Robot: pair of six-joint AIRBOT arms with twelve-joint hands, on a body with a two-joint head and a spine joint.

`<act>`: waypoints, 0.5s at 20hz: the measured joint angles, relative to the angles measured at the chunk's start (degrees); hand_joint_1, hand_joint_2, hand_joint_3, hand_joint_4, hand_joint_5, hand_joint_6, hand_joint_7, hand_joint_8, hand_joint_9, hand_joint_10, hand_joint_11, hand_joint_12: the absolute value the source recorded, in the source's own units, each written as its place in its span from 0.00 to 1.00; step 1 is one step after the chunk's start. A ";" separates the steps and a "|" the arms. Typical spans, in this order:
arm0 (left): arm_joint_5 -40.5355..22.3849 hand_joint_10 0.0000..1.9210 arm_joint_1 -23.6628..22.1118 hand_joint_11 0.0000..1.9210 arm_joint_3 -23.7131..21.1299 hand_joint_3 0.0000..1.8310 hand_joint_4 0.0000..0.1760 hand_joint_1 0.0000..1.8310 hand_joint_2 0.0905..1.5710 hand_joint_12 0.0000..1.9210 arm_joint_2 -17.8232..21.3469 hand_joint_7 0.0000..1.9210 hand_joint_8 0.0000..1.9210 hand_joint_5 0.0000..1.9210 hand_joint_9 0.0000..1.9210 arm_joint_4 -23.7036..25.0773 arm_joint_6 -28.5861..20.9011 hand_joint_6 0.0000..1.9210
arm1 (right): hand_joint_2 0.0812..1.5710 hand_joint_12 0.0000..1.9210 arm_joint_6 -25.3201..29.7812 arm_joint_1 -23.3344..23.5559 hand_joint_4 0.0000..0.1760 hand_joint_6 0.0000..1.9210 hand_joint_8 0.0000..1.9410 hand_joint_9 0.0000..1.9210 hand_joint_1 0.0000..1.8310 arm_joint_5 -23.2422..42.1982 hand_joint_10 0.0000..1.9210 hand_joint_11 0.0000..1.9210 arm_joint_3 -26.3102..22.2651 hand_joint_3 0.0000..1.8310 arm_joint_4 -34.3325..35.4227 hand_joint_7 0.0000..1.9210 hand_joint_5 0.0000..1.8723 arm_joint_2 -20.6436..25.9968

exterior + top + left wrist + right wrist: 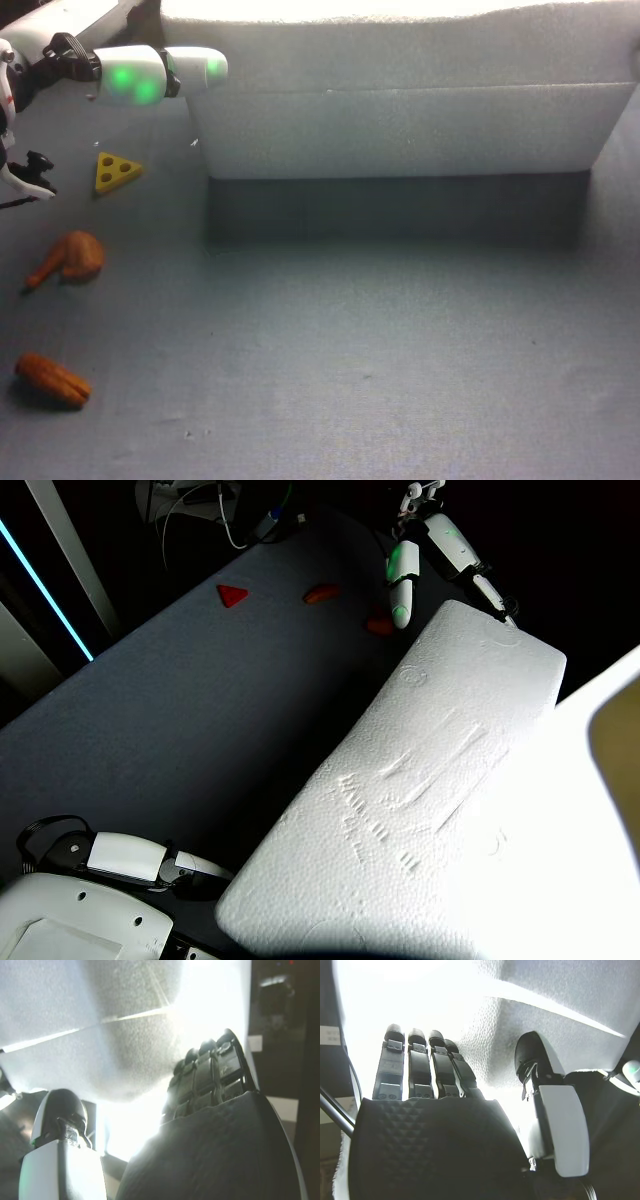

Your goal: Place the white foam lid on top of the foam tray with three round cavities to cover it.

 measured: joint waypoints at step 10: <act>-0.87 0.00 1.49 0.00 -0.20 0.00 0.23 0.22 0.63 0.16 0.42 0.00 0.00 0.00 0.00 -2.19 3.23 0.00 | 0.72 0.00 -3.28 -0.02 0.00 0.00 0.00 0.00 0.27 -0.94 0.00 0.00 0.04 0.00 2.25 0.00 0.00 0.04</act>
